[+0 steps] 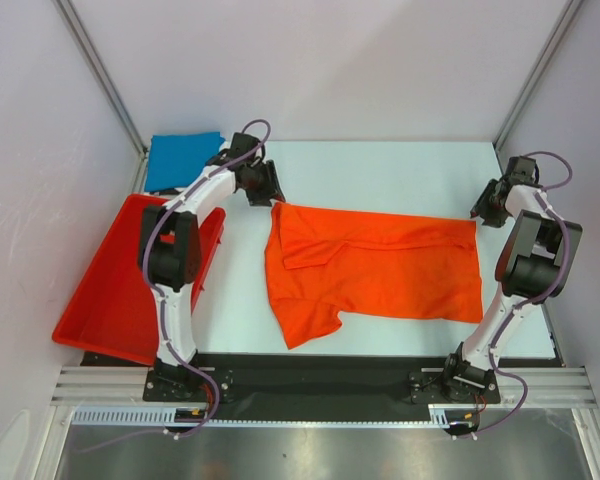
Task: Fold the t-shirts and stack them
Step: Fold the tshirt
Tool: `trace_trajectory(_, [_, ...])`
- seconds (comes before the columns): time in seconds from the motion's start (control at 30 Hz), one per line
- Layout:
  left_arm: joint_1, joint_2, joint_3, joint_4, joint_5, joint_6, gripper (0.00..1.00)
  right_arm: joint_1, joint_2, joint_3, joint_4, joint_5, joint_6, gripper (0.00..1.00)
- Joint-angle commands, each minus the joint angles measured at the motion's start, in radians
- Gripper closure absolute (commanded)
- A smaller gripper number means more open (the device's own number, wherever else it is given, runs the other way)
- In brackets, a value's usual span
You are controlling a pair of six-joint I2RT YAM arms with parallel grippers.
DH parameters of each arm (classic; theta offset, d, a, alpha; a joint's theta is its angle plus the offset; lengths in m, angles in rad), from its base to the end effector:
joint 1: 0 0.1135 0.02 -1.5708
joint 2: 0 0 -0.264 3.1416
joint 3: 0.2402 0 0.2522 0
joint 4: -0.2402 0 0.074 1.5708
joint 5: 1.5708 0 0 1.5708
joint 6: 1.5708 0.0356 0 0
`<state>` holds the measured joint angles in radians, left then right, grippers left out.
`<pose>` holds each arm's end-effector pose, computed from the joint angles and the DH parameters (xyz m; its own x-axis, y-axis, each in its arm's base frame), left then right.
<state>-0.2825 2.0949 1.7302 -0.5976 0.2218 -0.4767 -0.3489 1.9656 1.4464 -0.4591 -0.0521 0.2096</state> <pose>0.4439 -0.1370 0.2215 -0.8803 -0.2105 -0.4251 -0.0126 0.9062 -0.4227 0.4002 -0.1436 0.1969 -0.6972 0.4747 -0.5372 0.4694 0.8686 0.1584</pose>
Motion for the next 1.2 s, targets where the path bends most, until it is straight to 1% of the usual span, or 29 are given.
trace_trajectory(0.0, [-0.017,-0.006,0.022,0.019,0.051,0.01,0.51,-0.016,0.024,0.037,-0.029,-0.058,0.001,0.57])
trace_trajectory(0.1, [-0.023,0.011,0.034,0.015,0.059,0.003,0.5,-0.019,0.021,0.009,-0.023,-0.045,-0.01,0.54])
trace_trajectory(0.17, [-0.024,0.034,0.055,-0.004,0.059,0.003,0.5,-0.032,0.022,-0.007,-0.016,-0.061,-0.009,0.5])
trace_trajectory(0.37, [-0.032,0.066,0.084,-0.013,0.053,-0.003,0.51,-0.039,0.027,-0.027,0.007,-0.1,-0.027,0.5])
trace_trajectory(0.5, [-0.032,0.088,0.101,-0.011,0.051,-0.008,0.52,-0.041,0.036,-0.026,0.02,-0.129,-0.032,0.51])
trace_trajectory(0.63, [-0.032,0.088,0.094,-0.004,0.06,-0.017,0.57,-0.042,0.045,-0.023,0.025,-0.149,-0.033,0.54])
trace_trajectory(0.67, [-0.032,0.088,0.092,0.002,0.06,-0.019,0.6,-0.042,0.047,-0.023,0.028,-0.152,-0.03,0.55])
trace_trajectory(0.77, [-0.032,0.086,0.086,0.007,0.065,-0.025,0.66,-0.047,0.055,-0.018,0.03,-0.169,-0.019,0.6])
trace_trajectory(0.8, [-0.032,0.086,0.086,0.01,0.065,-0.025,0.68,-0.048,0.053,-0.018,0.031,-0.172,-0.018,0.64])
trace_trajectory(0.83, [-0.032,0.086,0.089,0.009,0.064,-0.028,0.73,-0.053,0.055,-0.02,0.036,-0.175,-0.015,0.66])
trace_trajectory(0.9, [-0.032,0.09,0.092,0.013,0.062,-0.028,0.78,-0.058,0.056,-0.017,0.042,-0.18,-0.004,0.7])
trace_trajectory(0.93, [-0.03,0.093,0.1,0.015,0.062,-0.028,0.84,-0.062,0.058,-0.011,0.042,-0.18,-0.004,0.76])
trace_trajectory(0.97, [-0.03,0.103,0.107,0.012,0.062,-0.031,0.89,-0.064,0.058,-0.008,0.048,-0.18,-0.003,0.8])
trace_trajectory(1.0, [-0.029,0.109,0.123,0.01,0.06,-0.033,0.93,-0.065,0.062,-0.003,0.048,-0.18,-0.004,0.87])
trace_trajectory(1.03, [-0.027,0.116,0.129,0.007,0.057,-0.034,1.0,-0.067,0.064,0.003,0.051,-0.178,-0.003,0.91])
trace_trajectory(1.1, [-0.023,0.122,0.138,0.016,0.056,-0.04,1.0,-0.073,0.068,0.02,0.06,-0.184,0.002,1.0])
trace_trajectory(1.17, [-0.017,0.125,0.147,0.027,0.047,-0.046,0.99,-0.081,0.07,0.038,0.063,-0.186,0.007,1.0])
